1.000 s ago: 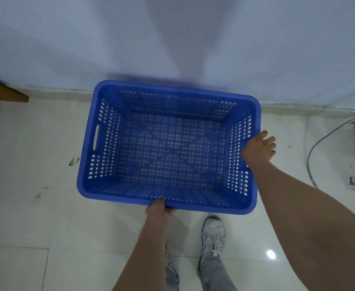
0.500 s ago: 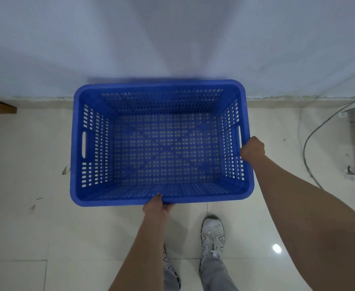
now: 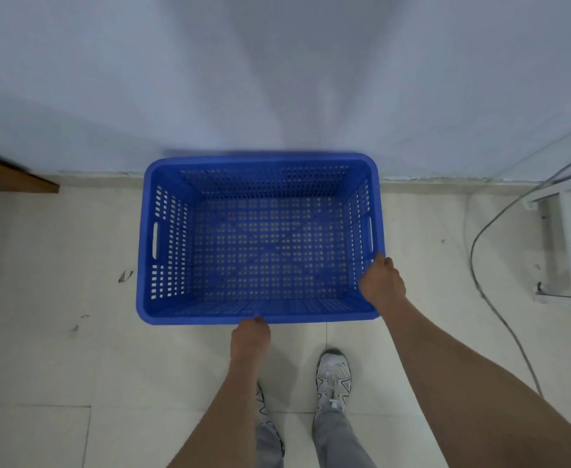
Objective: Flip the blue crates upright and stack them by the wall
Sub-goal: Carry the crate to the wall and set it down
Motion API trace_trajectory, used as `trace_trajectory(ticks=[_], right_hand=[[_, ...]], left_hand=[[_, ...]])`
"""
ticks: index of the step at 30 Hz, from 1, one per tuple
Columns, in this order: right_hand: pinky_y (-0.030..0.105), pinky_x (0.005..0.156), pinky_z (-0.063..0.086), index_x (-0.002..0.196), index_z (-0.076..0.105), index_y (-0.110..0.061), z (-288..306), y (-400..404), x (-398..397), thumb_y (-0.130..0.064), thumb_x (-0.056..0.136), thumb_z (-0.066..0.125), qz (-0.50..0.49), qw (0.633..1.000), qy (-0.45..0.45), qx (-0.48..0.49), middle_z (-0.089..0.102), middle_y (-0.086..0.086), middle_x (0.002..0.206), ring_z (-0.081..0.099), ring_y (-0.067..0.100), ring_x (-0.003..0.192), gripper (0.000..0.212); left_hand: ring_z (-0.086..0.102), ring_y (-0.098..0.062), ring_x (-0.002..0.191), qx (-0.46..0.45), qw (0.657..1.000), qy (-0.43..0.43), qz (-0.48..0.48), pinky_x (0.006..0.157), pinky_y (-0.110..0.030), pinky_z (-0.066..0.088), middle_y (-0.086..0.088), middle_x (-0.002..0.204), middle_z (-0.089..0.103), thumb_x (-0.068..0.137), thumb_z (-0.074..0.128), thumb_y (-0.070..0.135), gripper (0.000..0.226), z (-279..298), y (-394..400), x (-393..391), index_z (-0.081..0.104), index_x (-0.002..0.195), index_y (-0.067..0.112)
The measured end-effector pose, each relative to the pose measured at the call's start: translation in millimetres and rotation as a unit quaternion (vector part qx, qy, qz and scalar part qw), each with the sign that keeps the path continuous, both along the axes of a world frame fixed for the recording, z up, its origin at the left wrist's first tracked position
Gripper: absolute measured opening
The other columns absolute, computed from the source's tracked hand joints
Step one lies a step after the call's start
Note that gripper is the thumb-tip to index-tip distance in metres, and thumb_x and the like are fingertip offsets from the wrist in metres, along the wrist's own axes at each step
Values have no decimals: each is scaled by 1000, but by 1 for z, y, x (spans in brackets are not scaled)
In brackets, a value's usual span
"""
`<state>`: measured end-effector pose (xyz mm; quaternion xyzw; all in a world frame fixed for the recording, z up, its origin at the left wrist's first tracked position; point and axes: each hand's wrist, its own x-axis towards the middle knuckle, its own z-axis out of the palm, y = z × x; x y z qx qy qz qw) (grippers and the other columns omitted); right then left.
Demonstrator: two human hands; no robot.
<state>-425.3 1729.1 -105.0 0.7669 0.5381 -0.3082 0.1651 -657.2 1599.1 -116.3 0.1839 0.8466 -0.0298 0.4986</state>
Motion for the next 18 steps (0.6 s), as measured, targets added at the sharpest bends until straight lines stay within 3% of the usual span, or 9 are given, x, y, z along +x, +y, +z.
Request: trace_trajectory(ticks=[3,6,9,12,18], right_hand=[[46,103,41,145,30,-10,63,-15,-15,-23,95,43,68,998,7,-4,39,16,146,50,33,123,54],[46,113,29,150,24,-9,141,-19,-32,-31,100,36,126,992,12,15,26,14,157,37,31,138,56],[46,118,18,152,19,-10,224,-22,-42,-36,102,32,153,987,27,51,17,12,161,26,29,145,58],[47,118,16,153,18,-12,308,-28,-41,-39,101,31,155,982,29,107,17,12,161,23,28,146,60],[47,119,15,154,18,-16,468,-87,-20,-40,101,30,128,974,10,188,17,11,161,21,28,147,59]], left_hand=[[54,-34,119,50,979,59,-186,102,-49,42,-16,129,59,103,25,39,50,65,9,-8,54,124,5],[35,-31,140,76,941,106,-312,114,-57,25,-8,153,40,103,23,42,53,147,27,-15,44,142,12],[17,-29,150,92,914,133,-373,118,-59,14,-4,163,21,103,19,46,57,233,38,-21,30,153,18],[11,-29,152,116,890,161,-409,119,-59,10,-2,165,13,103,16,48,61,318,42,-25,20,156,20],[8,-29,152,217,832,202,-468,118,-61,11,-5,165,12,103,15,48,61,464,18,-6,19,157,20]])
